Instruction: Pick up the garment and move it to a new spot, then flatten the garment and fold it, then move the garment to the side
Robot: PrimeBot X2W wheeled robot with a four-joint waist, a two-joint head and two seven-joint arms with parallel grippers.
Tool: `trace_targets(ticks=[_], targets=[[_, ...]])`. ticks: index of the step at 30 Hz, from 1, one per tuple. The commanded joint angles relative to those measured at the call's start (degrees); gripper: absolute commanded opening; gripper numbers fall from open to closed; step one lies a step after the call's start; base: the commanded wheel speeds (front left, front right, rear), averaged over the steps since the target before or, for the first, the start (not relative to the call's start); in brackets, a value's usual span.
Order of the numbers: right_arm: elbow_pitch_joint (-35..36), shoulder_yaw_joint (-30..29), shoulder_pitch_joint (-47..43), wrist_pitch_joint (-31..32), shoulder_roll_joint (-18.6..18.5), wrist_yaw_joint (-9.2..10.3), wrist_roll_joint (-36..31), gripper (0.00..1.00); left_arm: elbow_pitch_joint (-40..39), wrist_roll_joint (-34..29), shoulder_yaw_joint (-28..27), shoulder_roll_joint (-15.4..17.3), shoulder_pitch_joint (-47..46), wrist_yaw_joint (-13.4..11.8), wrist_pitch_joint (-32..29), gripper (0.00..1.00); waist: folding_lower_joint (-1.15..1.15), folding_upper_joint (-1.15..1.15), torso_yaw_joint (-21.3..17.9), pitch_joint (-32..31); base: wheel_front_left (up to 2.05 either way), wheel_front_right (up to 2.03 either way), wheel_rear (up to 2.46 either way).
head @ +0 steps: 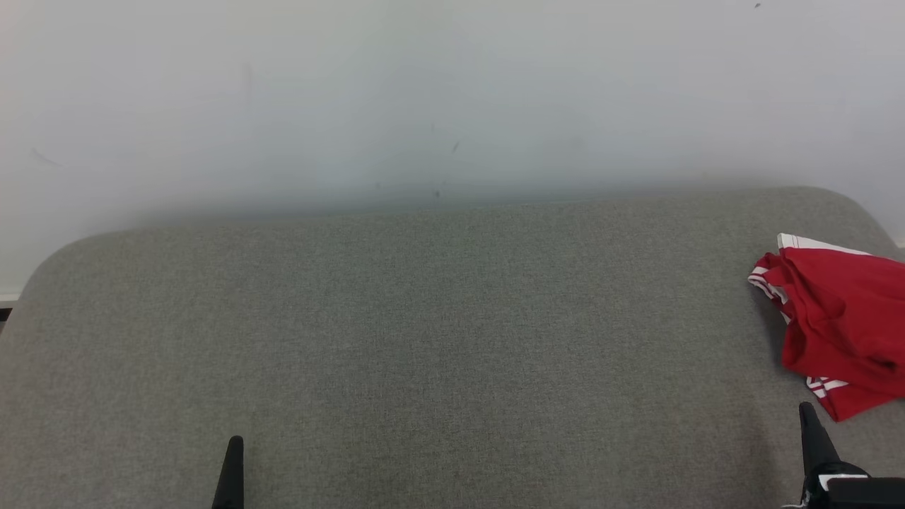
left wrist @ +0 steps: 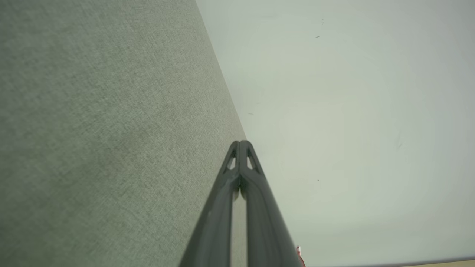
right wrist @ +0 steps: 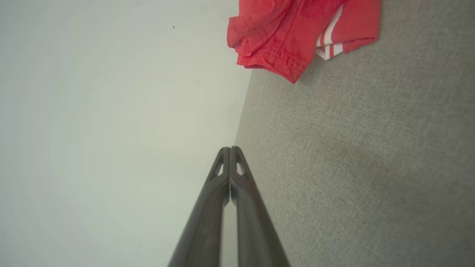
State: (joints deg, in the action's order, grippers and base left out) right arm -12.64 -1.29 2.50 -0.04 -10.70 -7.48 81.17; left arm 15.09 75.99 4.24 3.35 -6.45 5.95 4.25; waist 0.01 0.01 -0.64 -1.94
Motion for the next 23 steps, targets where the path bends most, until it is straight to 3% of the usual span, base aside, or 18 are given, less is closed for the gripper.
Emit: trace_targets(ticks=[1, 23], targets=[[0.1, -0.3, 0.9, 0.2, -0.5, -0.02, 1.2, 0.00, 0.2, 1.3, 0.0, 0.4, -1.3, 0.2, -0.3, 0.00, 0.00, -0.01, 0.0, 0.1, 0.00, 0.00, 0.00], [-1.3, -2.6, 2.7, 2.7, -0.7, -0.02, 12.4, 0.00, 2.6, 11.8, 0.2, 0.4, -4.2, 1.1, -2.2, 0.00, -0.01, -0.01, 0.4, 1.1, 0.00, 0.00, 0.00]])
